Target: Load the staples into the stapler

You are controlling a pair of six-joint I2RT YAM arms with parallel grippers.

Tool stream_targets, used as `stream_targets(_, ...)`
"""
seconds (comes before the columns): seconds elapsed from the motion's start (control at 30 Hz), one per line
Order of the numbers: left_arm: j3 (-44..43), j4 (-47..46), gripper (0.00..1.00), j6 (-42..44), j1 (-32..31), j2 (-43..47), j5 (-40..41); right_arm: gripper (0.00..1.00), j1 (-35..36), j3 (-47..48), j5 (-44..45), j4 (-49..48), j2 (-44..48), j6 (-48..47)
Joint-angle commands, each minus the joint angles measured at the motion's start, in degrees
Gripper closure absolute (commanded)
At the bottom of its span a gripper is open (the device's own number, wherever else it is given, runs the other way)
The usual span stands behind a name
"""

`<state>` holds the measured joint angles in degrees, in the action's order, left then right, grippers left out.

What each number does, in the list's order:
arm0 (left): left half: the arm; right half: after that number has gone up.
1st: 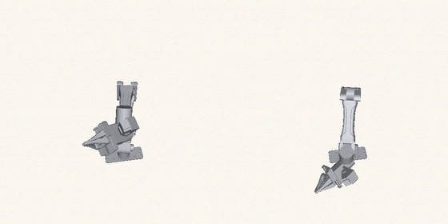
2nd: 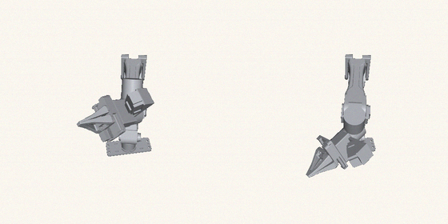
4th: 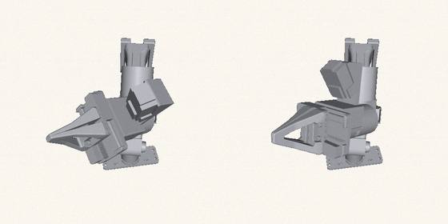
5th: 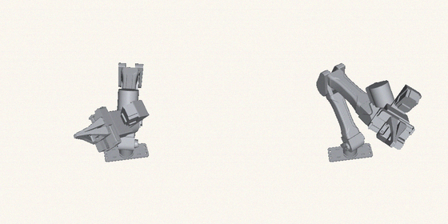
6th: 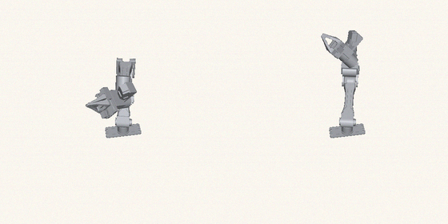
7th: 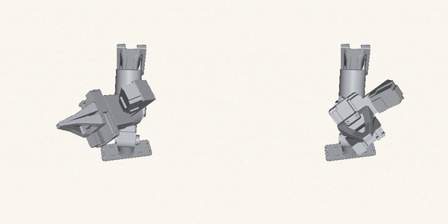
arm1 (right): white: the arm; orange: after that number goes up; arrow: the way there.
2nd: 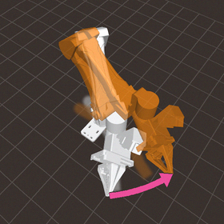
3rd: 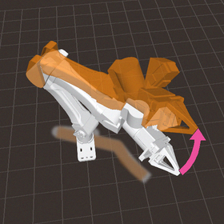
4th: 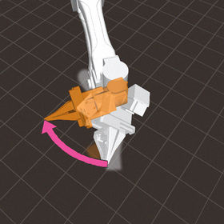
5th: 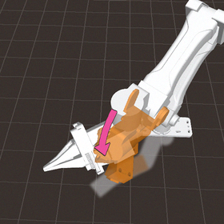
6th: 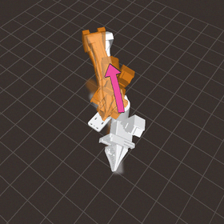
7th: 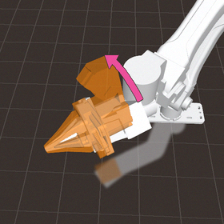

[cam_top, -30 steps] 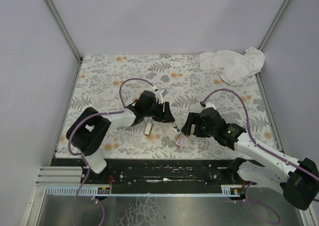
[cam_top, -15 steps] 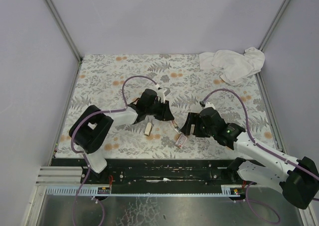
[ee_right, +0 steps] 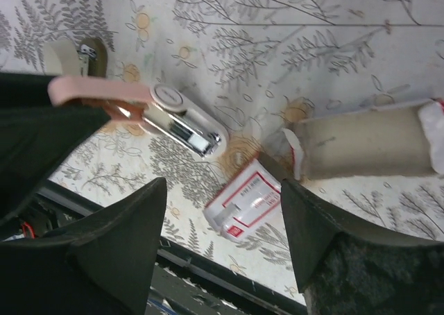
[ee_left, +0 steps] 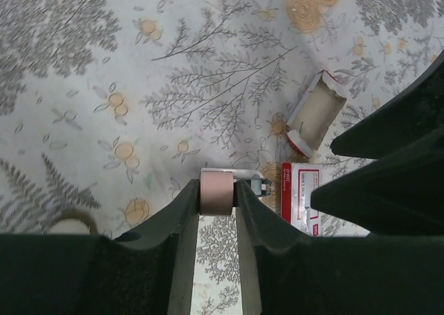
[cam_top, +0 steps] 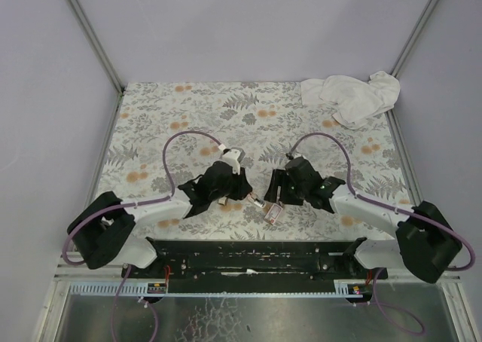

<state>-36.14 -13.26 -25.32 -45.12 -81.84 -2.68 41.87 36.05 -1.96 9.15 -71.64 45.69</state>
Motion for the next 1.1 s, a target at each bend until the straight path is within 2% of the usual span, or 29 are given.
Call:
stream_targets(0.0,3.4,-1.3,0.88,-7.3,-3.6,5.1,14.7,0.30,-0.1,4.4,-3.7,-7.1,-3.9,0.8)
stream_targets(0.2,3.6,3.2,0.89,-10.0,-8.5,7.2,24.8,0.44,-0.1,7.4,-9.4,-9.3,-9.3,0.7)
stream_targets(0.3,3.5,4.9,0.89,-11.2,-9.7,7.5,27.2,0.45,-0.1,7.2,-10.5,-9.8,-10.6,1.2)
stream_targets(0.63,4.4,5.7,0.89,-14.3,-11.5,7.3,29.0,0.50,0.0,5.6,-12.0,-11.8,-13.8,1.7)
stream_targets(0.93,4.2,7.1,0.89,-15.1,-12.4,6.7,30.2,0.60,0.0,5.1,-12.9,-13.1,-16.5,1.8)
stream_targets(1.07,4.1,7.6,0.89,-15.4,-12.7,6.0,30.4,0.61,0.0,4.4,-13.1,-13.5,-17.7,1.7)
